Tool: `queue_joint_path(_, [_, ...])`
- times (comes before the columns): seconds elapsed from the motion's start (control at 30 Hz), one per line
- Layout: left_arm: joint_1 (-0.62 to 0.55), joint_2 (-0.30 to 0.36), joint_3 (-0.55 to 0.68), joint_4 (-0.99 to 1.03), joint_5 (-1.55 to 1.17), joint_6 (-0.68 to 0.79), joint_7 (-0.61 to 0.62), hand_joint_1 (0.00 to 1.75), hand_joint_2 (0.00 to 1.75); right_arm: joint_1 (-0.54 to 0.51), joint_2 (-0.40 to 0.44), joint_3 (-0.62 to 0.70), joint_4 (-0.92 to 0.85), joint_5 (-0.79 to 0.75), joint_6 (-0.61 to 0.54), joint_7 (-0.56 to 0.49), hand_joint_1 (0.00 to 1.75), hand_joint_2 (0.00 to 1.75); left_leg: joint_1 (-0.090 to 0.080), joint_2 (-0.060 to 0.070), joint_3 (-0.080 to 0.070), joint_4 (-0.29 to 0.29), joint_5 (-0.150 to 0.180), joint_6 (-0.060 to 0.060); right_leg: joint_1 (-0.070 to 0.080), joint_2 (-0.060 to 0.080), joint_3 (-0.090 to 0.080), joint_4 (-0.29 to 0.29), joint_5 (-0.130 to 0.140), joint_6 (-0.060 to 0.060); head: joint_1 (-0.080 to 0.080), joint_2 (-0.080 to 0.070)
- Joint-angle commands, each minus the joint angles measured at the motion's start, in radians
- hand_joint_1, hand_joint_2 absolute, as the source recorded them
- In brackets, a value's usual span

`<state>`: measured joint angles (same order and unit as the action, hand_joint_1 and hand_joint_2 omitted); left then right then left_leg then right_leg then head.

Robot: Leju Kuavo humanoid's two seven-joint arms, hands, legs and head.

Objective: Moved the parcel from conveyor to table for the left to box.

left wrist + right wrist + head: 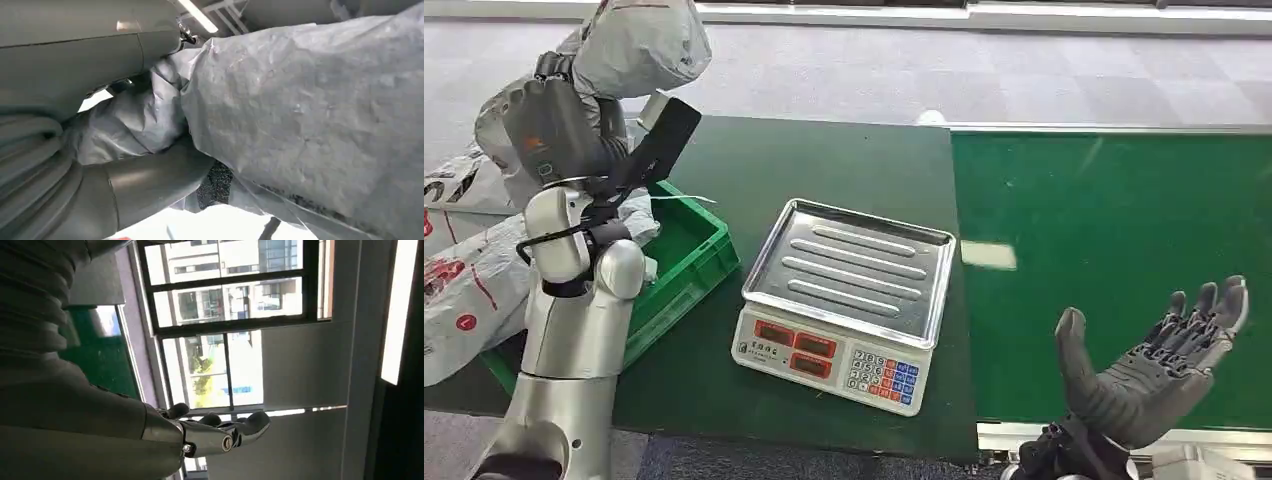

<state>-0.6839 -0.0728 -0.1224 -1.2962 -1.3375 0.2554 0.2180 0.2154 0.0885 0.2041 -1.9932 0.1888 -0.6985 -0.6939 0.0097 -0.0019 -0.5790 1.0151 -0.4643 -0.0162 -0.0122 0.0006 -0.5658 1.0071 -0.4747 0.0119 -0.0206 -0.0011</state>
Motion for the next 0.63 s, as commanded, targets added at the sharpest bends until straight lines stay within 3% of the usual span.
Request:
queue_joint_path(0.03, [-0.152,0.089,0.147,0.738,-0.037,-0.164,0.098,1.75,1.75,0.025,-0.077,0.03,0.049,-0.006,0.0,0.031,0.0,1.75,0.0,-0.001,0.005,-0.006,0.004,0.0,0.0,-0.001,0.005,-0.005,0.003,-0.001,0.0,0.0])
queue_joint_path(0.13, [-0.134,0.097,0.161,0.832,-0.05,-0.232,0.115,1.75,1.75,0.026,-0.086,0.052,0.059,0.003,0.0,0.047,0.0,1.75,0.0,0.004,0.005,-0.005,0.002,0.0,0.001,0.004,0.003,-0.004,0.004,-0.002,0.0,0.0])
queue_joint_path(0.27, [-0.142,0.097,0.192,0.888,-0.03,-0.428,0.093,1.75,1.75,0.022,-0.104,0.07,0.081,0.008,0.0,0.072,0.0,1.75,0.0,0.003,0.003,-0.002,0.001,-0.001,0.003,0.003,0.001,-0.002,0.002,-0.003,0.0,0.0])
queue_joint_path(0.47, [-0.127,0.112,0.21,0.841,-0.01,-0.455,0.074,1.75,1.75,0.034,-0.105,0.071,0.081,0.012,0.0,0.084,0.0,1.75,0.0,0.004,0.002,-0.003,0.002,-0.001,0.003,0.004,0.0,-0.002,0.003,-0.003,0.0,0.0])
queue_joint_path(0.5, [-0.099,0.105,0.25,0.767,0.02,-0.344,0.079,0.14,1.75,0.05,-0.096,0.065,0.066,0.026,0.0,0.09,0.0,1.75,0.0,0.004,0.002,-0.002,0.001,-0.001,0.002,0.004,0.0,-0.001,0.003,-0.003,0.0,0.0])
queue_joint_path(0.53, [-0.079,0.093,0.289,0.71,0.062,-0.29,0.058,0.0,1.75,0.063,-0.092,0.062,0.051,0.034,0.0,0.092,0.0,1.75,0.0,0.005,0.002,-0.004,0.002,-0.001,0.003,0.005,0.0,-0.002,0.003,-0.004,0.0,0.0])
queue_joint_path(0.63, [0.038,0.048,0.333,0.381,0.186,-0.093,-0.049,0.0,1.75,0.11,-0.075,0.041,-0.002,0.058,0.0,0.097,0.0,1.75,0.0,0.003,0.001,-0.003,0.002,-0.001,0.003,0.003,-0.001,-0.002,0.003,-0.004,0.0,0.0])
